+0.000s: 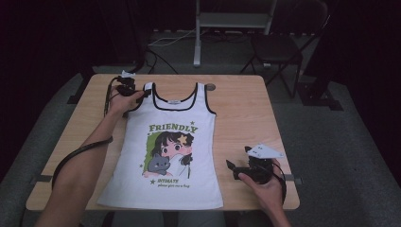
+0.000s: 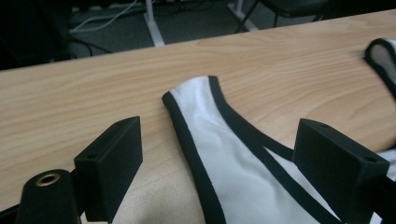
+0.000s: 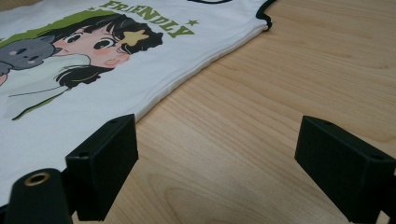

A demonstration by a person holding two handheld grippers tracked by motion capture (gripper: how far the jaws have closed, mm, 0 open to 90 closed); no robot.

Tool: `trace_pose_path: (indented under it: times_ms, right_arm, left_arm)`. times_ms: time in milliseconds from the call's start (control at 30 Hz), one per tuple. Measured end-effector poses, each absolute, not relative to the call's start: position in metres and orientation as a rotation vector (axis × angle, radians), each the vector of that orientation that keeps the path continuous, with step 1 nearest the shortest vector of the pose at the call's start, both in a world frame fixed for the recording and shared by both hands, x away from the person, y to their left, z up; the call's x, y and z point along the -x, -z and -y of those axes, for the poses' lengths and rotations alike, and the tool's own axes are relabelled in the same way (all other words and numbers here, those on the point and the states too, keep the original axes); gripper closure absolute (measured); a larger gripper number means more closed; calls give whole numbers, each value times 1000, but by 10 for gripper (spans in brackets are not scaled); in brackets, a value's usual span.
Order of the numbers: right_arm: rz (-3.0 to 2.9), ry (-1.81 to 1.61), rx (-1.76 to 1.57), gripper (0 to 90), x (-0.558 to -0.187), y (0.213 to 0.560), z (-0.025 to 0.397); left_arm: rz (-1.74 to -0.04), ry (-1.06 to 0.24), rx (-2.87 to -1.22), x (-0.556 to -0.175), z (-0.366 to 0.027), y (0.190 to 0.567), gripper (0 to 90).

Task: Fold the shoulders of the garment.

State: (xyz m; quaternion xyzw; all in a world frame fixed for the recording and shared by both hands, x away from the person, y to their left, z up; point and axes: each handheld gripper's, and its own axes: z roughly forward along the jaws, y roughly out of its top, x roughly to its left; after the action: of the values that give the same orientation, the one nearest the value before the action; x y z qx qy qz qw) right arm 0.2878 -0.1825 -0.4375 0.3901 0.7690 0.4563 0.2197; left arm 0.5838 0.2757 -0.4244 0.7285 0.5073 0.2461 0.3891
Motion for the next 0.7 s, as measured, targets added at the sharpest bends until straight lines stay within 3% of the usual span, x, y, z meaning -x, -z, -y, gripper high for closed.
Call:
trace_pose_path:
  times_ms: [133,200,433,467,700]
  right_arm:
    - [-2129,-1268,-1072,128,-287,437,182]
    - [-2129,-1271,-1073,128,-287,436,182]
    - [-2136,-1277,-1072,128,-288,437,179]
    - [-2139,-1278,-1069,128,-288,437,179]
    - [-2148,-1280,-1061,128,-288,437,176]
  left_arm:
    - [-1305,-619,-1867,-590,-273,429,160]
    - [-1327,-626,-1861,-593,-273,431,263]
    - [-1370,-608,-1864,-603,-274,435,275]
    - [-1369,-610,-1871,-603,-274,435,329]
    - [-1391,-595,-1878,-609,-273,437,433]
